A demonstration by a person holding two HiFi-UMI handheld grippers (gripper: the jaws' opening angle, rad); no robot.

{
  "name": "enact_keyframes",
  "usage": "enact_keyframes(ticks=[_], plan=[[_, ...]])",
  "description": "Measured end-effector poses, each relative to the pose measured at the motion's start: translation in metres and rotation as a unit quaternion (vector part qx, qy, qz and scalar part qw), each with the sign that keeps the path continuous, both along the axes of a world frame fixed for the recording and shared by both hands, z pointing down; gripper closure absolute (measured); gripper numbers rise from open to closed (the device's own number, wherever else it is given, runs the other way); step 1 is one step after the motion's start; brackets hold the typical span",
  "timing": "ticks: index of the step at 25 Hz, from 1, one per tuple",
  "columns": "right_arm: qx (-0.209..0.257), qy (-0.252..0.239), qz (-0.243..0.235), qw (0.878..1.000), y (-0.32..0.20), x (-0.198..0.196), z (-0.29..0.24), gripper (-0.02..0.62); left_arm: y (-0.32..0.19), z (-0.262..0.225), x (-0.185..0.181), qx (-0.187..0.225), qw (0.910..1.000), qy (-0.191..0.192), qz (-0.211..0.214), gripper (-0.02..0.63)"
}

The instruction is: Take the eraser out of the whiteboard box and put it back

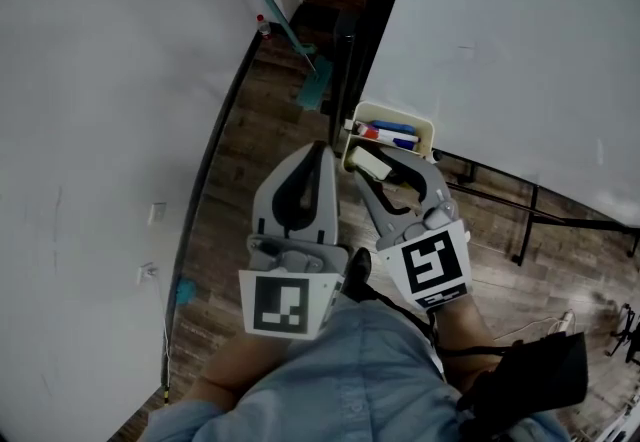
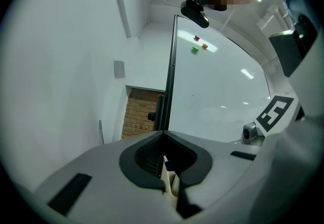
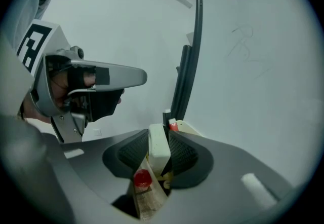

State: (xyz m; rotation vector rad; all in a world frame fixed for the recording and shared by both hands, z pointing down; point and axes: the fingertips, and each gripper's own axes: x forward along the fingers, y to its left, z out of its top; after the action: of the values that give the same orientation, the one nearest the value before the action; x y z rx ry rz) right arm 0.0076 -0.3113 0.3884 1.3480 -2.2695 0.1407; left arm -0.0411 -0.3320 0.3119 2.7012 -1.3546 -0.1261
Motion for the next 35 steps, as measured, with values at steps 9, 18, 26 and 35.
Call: enact_keyframes(ticks=[9,18,26,35], plan=[[0.073,-0.076,0.002,0.994,0.026,0.012,-0.056,0.476,0.038,-0.031,-0.002,0.038,0.9989,-0.002,-0.027,0.601],[0.156,-0.093,0.002,0.983,0.072,0.024,-0.111,0.479,0.085,-0.054,-0.005,0.074,0.9957,0.001,-0.056,0.601],[0.186,-0.092,-0.003,0.978,0.097,0.036,-0.132,0.485,0.114,-0.069,0.003,0.104,0.9926,0.007,-0.063,0.601],[0.19,-0.107,-0.007,0.976,0.102,0.039,-0.135,0.491,0.124,-0.077,0.014,0.118,0.9918,0.015,-0.045,0.601]])
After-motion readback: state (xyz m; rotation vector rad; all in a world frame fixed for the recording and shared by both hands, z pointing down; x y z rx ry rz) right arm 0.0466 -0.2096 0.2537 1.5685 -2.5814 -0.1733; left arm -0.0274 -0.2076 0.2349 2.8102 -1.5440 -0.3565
